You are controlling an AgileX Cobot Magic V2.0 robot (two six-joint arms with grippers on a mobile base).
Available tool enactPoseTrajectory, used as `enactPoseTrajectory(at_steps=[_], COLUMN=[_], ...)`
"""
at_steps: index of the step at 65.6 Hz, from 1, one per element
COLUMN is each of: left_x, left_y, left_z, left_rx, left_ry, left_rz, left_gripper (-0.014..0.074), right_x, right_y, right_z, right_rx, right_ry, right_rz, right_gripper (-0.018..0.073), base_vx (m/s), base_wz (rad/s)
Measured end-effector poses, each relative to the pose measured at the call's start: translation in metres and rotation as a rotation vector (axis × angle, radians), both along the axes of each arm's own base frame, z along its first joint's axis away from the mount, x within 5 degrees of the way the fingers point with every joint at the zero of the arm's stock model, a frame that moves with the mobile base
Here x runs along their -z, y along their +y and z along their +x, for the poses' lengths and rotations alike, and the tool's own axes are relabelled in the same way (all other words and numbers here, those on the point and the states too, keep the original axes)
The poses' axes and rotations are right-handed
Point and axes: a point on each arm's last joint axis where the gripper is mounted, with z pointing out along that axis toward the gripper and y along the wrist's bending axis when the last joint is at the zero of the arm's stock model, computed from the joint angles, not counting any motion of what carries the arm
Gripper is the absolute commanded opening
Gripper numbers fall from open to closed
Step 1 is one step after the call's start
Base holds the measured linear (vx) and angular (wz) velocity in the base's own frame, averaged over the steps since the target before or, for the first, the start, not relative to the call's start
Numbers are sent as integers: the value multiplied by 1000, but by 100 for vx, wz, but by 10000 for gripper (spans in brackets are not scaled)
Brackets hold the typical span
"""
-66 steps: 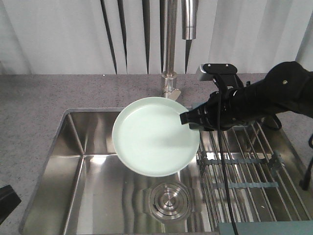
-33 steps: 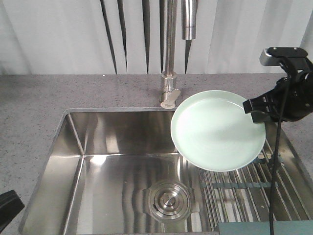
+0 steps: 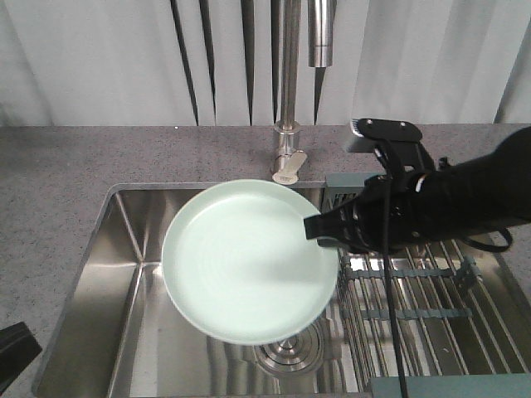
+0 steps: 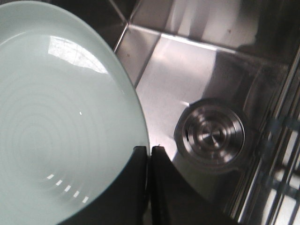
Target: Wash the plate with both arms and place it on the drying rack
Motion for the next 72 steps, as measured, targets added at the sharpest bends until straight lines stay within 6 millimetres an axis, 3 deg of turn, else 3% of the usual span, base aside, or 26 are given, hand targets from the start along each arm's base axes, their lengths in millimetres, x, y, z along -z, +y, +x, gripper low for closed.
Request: enactPoseTrajectory(at_steps=[6,12,22,34,41,48,59,66,72], left_x=[0,0,0,0,0,0,0,0,0], left_y=[0,0,0,0,0,0,0,0,0], left_z=[0,0,0,0,0,0,0,0,0], left_rx=[0,0,1,2,2,2,2,1,1], left_ry=[0,0,0,0,0,0,0,0,0], left_rz=[0,0,0,0,0,0,0,0,0], left_gripper=[-6,-6,-6,-6,-6,-6,-6,-6,-6], right_x=[7,14,18,9,-11,-22,0,16,19], right_y=[2,-8,-49,-93,-101,-99,-73,-46,-22], right_z=[27,51,69,54,32,4,-35,-44,-40], right_rx=[60,128,235,242,215,211,138,72,46], right_ry=[-21,-22,-6,71,58,52,116,112,77], right_rz=[8,6,-29,-158,-218,-179,-93,-48,-1], right_gripper=[-3,-3,-3,-3,-3,-3,-3,-3,-3], base_vx=[0,0,0,0,0,0,0,0,0], base_wz=[0,0,0,0,0,0,0,0,0])
